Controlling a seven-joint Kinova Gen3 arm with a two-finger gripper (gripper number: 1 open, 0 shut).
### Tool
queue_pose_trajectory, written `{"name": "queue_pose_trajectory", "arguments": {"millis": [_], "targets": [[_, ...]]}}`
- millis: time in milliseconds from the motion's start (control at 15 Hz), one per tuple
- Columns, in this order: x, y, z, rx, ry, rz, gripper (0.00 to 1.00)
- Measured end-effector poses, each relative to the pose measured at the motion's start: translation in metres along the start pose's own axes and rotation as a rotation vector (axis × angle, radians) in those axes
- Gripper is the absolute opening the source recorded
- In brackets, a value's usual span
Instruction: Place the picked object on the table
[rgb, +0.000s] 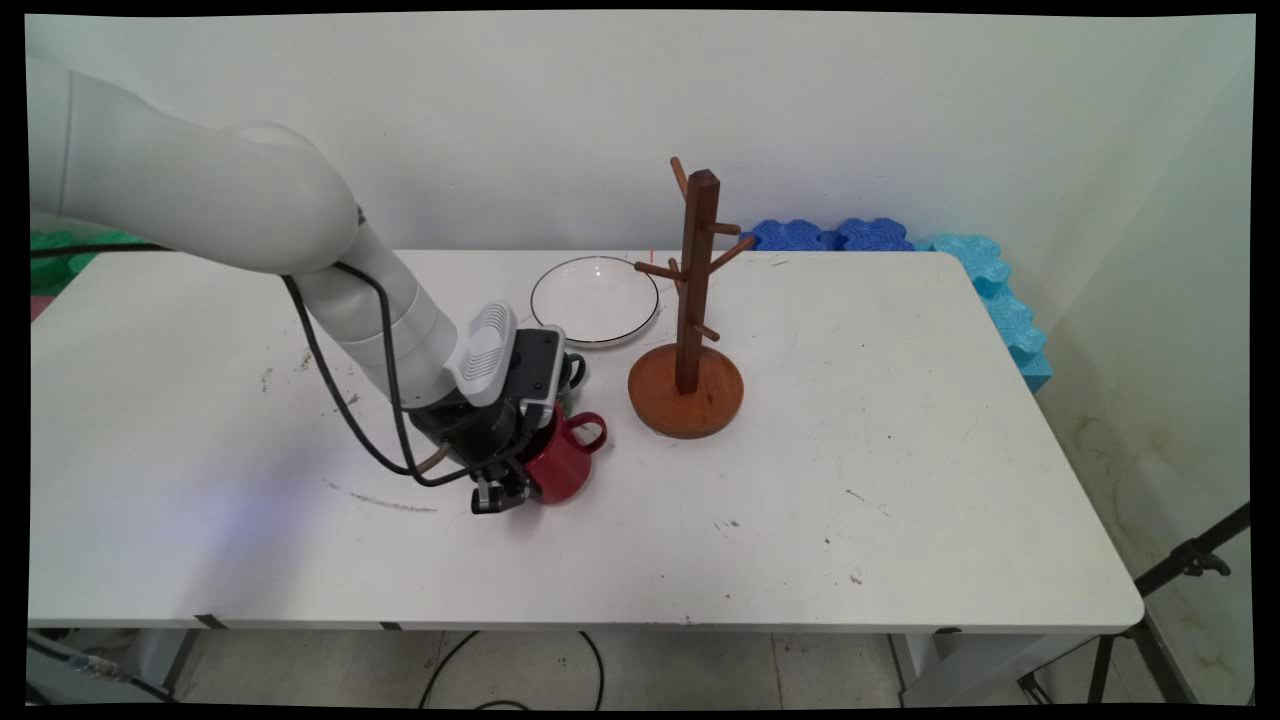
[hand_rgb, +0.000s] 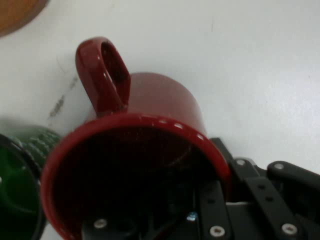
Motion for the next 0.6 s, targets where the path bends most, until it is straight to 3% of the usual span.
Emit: {"name": "queue_pose_trajectory", "arguments": {"millis": [67,133,600], "targets": [[0.001,0.000,0.002,0.000,-0.003,-0.001,0.00],[0.002,0.000,0.004,0.002,-0.005,-0.002,1.00],[0.013,-0.001,0.010,0.006,0.018,-0.008,1.00]]}}
